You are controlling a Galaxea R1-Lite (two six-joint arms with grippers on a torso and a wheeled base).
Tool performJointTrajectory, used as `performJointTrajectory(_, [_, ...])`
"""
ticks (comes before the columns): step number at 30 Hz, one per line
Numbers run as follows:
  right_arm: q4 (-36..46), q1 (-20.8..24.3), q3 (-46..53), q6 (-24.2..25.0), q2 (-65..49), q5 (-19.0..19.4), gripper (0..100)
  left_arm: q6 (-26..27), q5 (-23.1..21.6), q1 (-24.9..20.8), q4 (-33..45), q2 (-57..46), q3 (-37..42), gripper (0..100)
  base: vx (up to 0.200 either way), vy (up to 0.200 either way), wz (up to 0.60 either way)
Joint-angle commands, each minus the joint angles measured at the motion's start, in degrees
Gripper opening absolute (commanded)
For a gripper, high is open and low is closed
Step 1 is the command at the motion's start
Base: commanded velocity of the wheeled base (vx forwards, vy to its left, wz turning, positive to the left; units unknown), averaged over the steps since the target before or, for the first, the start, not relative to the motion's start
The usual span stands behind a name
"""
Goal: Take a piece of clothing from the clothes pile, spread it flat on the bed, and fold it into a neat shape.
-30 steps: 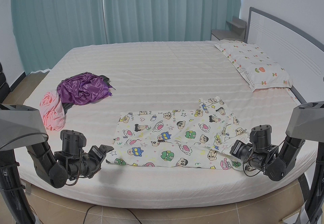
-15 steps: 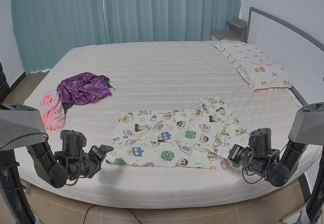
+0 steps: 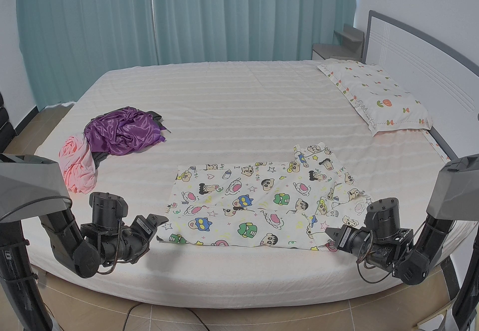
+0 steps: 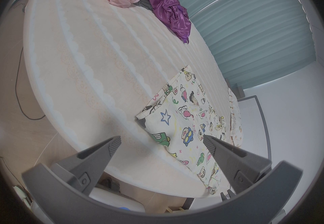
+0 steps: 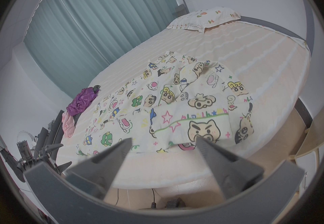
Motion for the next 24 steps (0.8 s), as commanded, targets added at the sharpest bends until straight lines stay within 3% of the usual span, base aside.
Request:
performJointTrajectory(1, [0.02, 0.55, 1.14, -0.55, -0.55, 0.25, 100, 0.0, 0.01, 0.01, -0.04, 0.25, 0.0, 100, 0.0, 0.0, 0.0])
performJointTrajectory(6, [-0.06, 0.19, 1.32, -1.07, 0.32, 1.22, 100, 0.0, 0.01, 0.01, -0.04, 0.25, 0.0, 100, 0.0, 0.0, 0.0])
performJointTrajectory(13, [-0.59, -0.16, 0.79, -1.16, 1.12, 5.87, 100, -0.09, -0.79, -0.52, -0.83, 0.16, 0.35, 100, 0.0, 0.0, 0.0])
performJointTrajectory(24, [-5.16, -2.71, -1.49, -1.25, 8.85, 6.14, 100, 0.0, -0.87, -1.04, -3.91, 0.95, 1.76, 100, 0.0, 0.0, 0.0])
